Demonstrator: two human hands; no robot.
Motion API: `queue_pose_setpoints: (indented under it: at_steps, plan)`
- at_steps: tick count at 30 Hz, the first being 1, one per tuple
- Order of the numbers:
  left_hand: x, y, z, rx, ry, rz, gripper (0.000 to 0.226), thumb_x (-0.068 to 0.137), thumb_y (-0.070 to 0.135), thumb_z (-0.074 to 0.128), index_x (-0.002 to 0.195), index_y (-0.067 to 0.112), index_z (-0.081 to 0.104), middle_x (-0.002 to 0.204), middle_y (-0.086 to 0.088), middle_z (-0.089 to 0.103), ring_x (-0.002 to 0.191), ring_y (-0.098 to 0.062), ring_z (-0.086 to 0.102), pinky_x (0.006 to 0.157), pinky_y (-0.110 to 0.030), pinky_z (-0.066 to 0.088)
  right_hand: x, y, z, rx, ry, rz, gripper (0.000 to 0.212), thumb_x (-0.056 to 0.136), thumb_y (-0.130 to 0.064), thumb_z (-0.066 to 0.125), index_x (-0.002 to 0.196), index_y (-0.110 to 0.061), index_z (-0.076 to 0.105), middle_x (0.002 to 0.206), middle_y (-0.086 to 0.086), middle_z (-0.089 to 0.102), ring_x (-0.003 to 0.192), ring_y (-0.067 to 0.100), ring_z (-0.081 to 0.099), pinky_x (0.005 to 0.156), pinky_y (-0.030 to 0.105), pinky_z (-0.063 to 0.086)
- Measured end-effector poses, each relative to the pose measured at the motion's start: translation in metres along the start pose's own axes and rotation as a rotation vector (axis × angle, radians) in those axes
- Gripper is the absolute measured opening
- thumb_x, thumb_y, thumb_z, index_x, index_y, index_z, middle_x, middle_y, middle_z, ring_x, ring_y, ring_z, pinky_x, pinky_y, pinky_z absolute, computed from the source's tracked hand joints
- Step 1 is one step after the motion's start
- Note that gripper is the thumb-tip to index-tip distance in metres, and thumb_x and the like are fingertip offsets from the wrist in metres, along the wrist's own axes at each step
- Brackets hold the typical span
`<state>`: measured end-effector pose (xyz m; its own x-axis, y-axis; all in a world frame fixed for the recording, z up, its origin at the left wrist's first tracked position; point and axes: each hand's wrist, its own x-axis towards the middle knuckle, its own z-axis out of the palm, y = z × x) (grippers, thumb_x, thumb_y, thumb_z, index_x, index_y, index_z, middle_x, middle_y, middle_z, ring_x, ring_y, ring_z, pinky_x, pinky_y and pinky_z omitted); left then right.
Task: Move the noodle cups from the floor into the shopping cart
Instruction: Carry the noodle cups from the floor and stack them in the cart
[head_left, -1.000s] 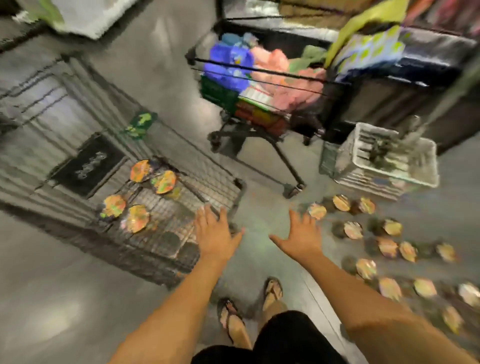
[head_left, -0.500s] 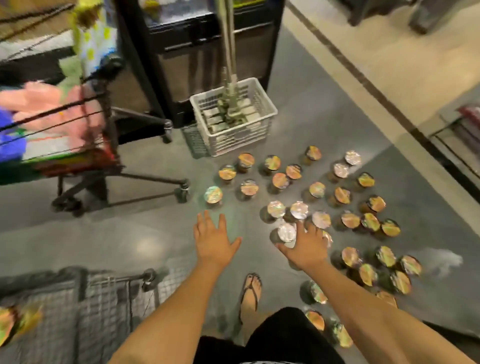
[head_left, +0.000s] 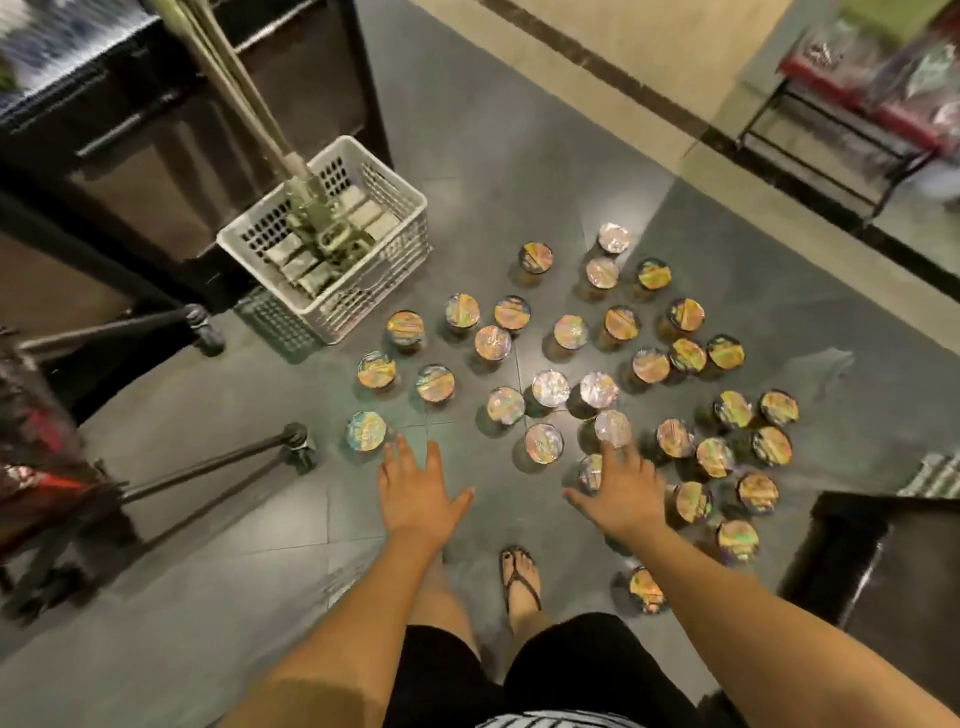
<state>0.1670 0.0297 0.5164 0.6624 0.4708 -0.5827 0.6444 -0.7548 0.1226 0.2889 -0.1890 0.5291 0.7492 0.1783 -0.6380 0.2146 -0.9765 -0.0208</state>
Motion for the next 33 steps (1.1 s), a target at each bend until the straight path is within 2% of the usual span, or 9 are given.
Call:
queue_pose_setpoints:
  at_steps: [6, 12, 16, 23, 28, 33]
  plan:
    - [0.089, -0.043, -0.024, 0.099, -0.038, 0.089, 0.090, 0.085, 0.071, 0.047, 0.154, 0.023, 0.013, 0.160, -0.021, -0.001, 0.147, -0.039, -0.003, 0.119, -0.047, 0.008, 0.049, -0.048, 0.011, 0.116, -0.079, 0.132, 0.099, 0.076, -0.073, 0.055, 0.150, -0.017, 0.019, 0.148, 0.018, 0.031, 0.137, 0.039, 0.027, 0.110, 0.048, 0.030]
    - [0.182, -0.066, 0.004, 0.152, -0.043, 0.118, 0.097, 0.080, 0.075, 0.049, 0.154, 0.024, 0.013, 0.159, -0.023, 0.001, 0.147, -0.039, 0.001, 0.118, -0.048, 0.007, 0.127, -0.083, 0.041, 0.128, -0.116, 0.163, 0.110, 0.073, -0.076, 0.058, 0.152, -0.016, 0.012, 0.147, 0.019, 0.032, 0.138, 0.037, 0.028, 0.109, 0.047, 0.029]
    - [0.252, -0.066, 0.059, 0.116, -0.037, 0.121, 0.099, 0.079, 0.074, 0.051, 0.155, 0.026, 0.010, 0.159, -0.024, -0.002, 0.147, -0.039, -0.001, 0.118, -0.048, 0.007, 0.204, -0.095, 0.090, 0.152, -0.124, 0.130, 0.110, 0.071, -0.075, 0.062, 0.152, -0.020, 0.014, 0.150, 0.018, 0.030, 0.138, 0.036, 0.027, 0.111, 0.048, 0.028]
    - [0.397, -0.055, 0.201, 0.029, 0.015, 0.107, 0.104, 0.076, 0.078, 0.051, 0.154, 0.032, 0.000, 0.159, -0.023, -0.007, 0.147, -0.038, -0.005, 0.118, -0.050, 0.007, 0.366, -0.094, 0.215, 0.152, -0.131, 0.110, 0.117, 0.069, -0.081, 0.057, 0.154, -0.029, -0.004, 0.152, 0.022, 0.023, 0.142, 0.037, 0.020, 0.113, 0.046, 0.020]
    - [0.495, -0.051, 0.293, -0.033, 0.090, 0.049, 0.111, 0.068, 0.080, 0.059, 0.154, 0.036, 0.004, 0.158, -0.025, -0.009, 0.146, -0.043, -0.003, 0.117, -0.052, 0.007, 0.459, -0.091, 0.307, 0.186, -0.050, 0.106, 0.120, 0.066, -0.082, 0.058, 0.154, -0.030, -0.004, 0.154, 0.026, 0.016, 0.142, 0.039, 0.016, 0.115, 0.044, 0.017]
    - [0.542, -0.058, 0.353, -0.023, 0.153, 0.001, 0.113, 0.066, 0.082, 0.059, 0.154, 0.035, 0.006, 0.158, -0.025, -0.009, 0.145, -0.045, 0.000, 0.115, -0.057, 0.009, 0.501, -0.091, 0.374, 0.217, 0.053, 0.058, 0.124, 0.064, -0.082, 0.060, 0.154, -0.025, -0.004, 0.156, 0.028, 0.003, 0.142, 0.042, 0.012, 0.115, 0.046, 0.018]
